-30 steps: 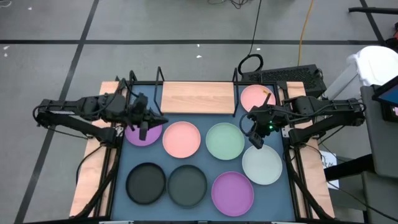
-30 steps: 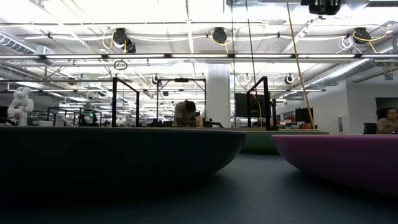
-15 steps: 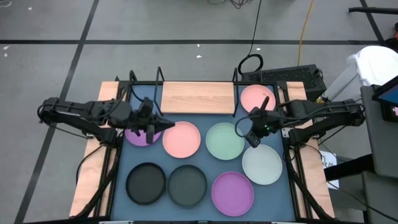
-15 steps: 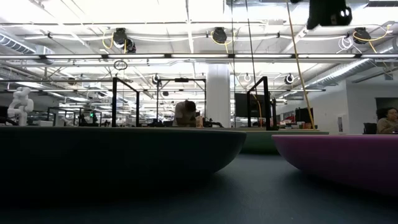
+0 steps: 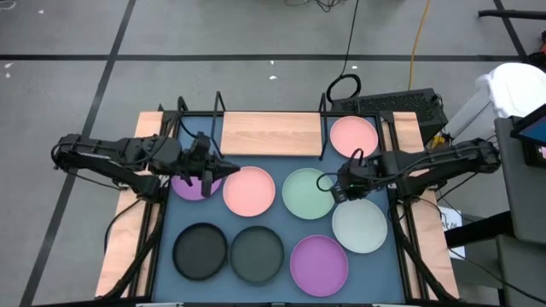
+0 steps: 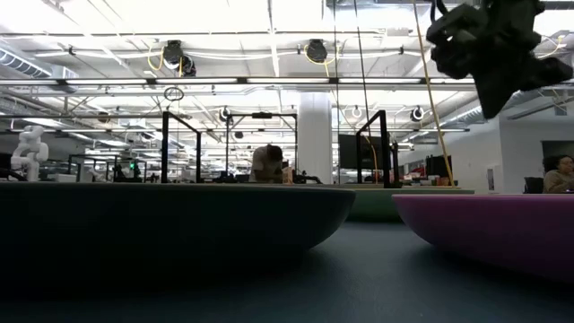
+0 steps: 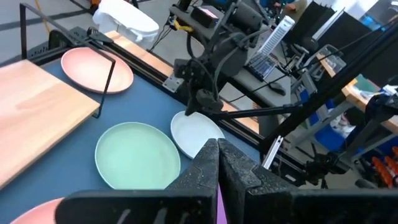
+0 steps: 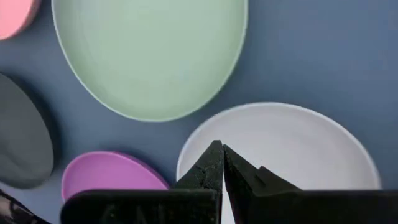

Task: Place and stack plates onto a shelf
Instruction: Put the green plate on the shelf

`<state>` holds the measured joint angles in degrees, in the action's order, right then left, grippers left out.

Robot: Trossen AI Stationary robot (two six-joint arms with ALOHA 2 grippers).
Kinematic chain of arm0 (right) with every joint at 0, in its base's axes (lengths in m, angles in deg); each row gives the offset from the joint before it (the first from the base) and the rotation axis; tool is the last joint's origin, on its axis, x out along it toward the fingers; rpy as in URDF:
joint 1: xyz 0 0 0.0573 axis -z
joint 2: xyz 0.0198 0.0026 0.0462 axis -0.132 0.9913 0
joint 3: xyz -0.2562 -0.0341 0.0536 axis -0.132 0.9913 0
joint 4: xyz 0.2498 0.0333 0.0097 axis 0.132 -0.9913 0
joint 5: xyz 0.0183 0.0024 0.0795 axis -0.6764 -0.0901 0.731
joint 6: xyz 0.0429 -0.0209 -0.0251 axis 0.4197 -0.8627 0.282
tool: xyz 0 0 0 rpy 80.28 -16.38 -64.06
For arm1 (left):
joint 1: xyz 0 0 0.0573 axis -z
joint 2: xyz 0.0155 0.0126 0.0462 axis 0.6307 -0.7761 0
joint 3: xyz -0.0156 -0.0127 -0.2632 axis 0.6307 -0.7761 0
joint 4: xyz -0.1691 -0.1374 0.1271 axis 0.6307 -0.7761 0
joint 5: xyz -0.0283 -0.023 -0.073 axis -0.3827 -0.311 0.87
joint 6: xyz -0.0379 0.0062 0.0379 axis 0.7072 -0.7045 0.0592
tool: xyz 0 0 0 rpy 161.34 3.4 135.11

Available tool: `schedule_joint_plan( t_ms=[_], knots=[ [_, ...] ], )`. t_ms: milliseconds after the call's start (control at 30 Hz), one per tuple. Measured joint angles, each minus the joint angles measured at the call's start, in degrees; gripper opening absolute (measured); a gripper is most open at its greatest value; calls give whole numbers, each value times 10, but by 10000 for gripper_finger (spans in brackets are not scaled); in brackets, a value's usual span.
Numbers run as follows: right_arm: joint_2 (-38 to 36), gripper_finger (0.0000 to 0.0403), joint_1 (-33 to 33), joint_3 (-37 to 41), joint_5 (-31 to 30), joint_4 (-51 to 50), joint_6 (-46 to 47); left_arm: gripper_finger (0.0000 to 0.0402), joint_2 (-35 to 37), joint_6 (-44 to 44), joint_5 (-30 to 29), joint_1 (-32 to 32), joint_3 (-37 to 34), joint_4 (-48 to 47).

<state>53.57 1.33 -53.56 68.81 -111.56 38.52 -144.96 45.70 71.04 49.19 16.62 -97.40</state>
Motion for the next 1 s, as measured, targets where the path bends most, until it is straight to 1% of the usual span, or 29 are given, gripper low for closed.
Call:
schedule_joint_plan(
  t_ms=[167, 300, 400, 567, 700, 867, 1000],
  knots=[
    [0, 0, 16, 42, -3, 77, 5, 4, 0, 0, 0, 0, 0, 1],
    [0, 3, 34, 80, -5, 112, 24, 4, 0, 2, 0, 0, 0, 1],
    [0, 14, 43, 99, -6, 128, 29, 4, 0, 2, 0, 1, 0, 1],
    [0, 46, 56, 125, -19, 172, 8, 4, 0, -2, 0, 1, 0, -1],
    [0, 83, 65, 141, -20, 191, -26, 4, 0, -2, 0, 1, 0, 1],
    [0, 128, 71, 168, -21, 207, -35, 4, 0, -2, 0, 1, 0, 0],
    [0, 148, 71, 202, -29, 281, -44, 4, 0, -2, -1, 1, 0, 0]
  ],
)
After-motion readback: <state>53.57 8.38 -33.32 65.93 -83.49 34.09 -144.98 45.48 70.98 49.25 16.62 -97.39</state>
